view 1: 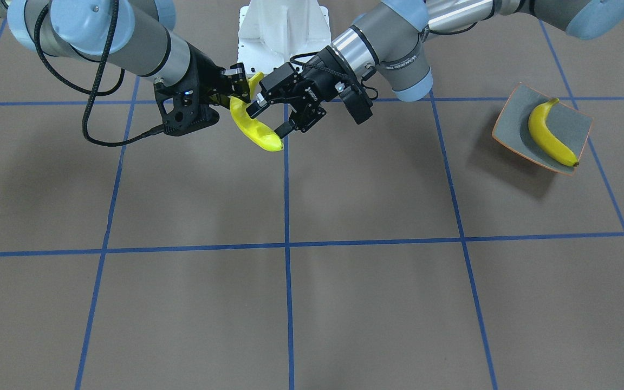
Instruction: Transfer all bananas from basket to plate
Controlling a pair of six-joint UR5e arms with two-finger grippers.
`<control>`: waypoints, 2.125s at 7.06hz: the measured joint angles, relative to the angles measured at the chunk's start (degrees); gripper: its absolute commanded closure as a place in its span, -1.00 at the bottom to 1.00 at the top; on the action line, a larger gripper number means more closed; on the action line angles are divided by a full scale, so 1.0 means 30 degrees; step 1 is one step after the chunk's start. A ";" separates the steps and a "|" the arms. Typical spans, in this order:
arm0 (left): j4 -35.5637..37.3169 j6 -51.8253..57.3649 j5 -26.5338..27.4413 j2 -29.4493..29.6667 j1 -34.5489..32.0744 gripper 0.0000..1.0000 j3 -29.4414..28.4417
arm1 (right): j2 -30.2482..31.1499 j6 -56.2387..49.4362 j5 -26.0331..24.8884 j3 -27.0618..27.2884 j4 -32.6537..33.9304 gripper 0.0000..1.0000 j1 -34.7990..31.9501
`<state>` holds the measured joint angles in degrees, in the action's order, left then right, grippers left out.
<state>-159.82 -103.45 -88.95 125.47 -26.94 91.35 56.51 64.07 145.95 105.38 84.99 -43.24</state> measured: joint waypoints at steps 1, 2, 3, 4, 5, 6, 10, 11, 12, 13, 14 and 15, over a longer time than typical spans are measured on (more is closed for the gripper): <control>-0.0090 -0.0008 0.0079 0.0272 0.0045 -1.00 -0.0414 | 0.0001 0.0000 0.0009 0.0000 0.0001 1.00 -0.0001; -0.0119 -0.0020 0.0107 0.0536 0.0061 -1.00 -0.0774 | 0.0009 0.0001 0.0012 0.0000 0.0000 1.00 -0.0001; -0.0129 -0.0026 0.0124 0.0686 0.0106 -0.99 -0.0937 | 0.0014 0.0001 0.0013 0.0000 0.0000 1.00 -0.0001; -0.0133 -0.0028 0.0139 0.0768 0.0167 -0.83 -0.0994 | 0.0009 0.0001 0.0013 0.0000 0.0000 1.00 -0.0001; -0.0134 -0.0037 0.0145 0.0809 0.0218 -0.62 -0.0999 | 0.0009 0.0001 0.0013 -0.0001 -0.0013 1.00 -0.0001; -0.0127 -0.0042 0.0148 0.0815 0.0234 -0.46 -0.1015 | 0.0036 0.0001 0.0013 -0.0001 -0.0082 1.00 -0.0001; -0.0152 -0.0050 0.0485 0.0964 0.0249 0.99 -0.1096 | 0.0107 0.0001 0.0013 -0.0026 -0.0232 1.00 -0.0002; -0.0152 -0.0060 0.0588 0.1052 0.0252 1.00 -0.1098 | 0.0120 -0.0005 0.0012 -0.0034 -0.0236 1.00 -0.0005; -0.0161 -0.0078 0.0618 0.1067 0.0257 1.00 -0.1100 | 0.0146 -0.0006 0.0021 -0.0055 -0.0253 -0.97 -0.0008; -0.0176 -0.0088 0.0629 0.1079 0.0249 1.00 -0.1092 | 0.0197 0.0030 0.0063 -0.0079 -0.0263 -1.00 -0.0004; -0.0163 -0.0088 0.0592 0.1080 0.0247 1.00 -0.1087 | 0.0222 0.0139 0.0119 -0.0086 -0.0294 -1.00 -0.0012; -0.0163 -0.0088 0.0572 0.1061 0.0248 1.00 -0.1092 | 0.0227 0.0289 0.0153 -0.0067 -0.0318 -1.00 -0.0026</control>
<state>-160.31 -103.71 -87.24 128.66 -26.20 88.07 57.19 64.94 146.41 105.18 84.03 -43.32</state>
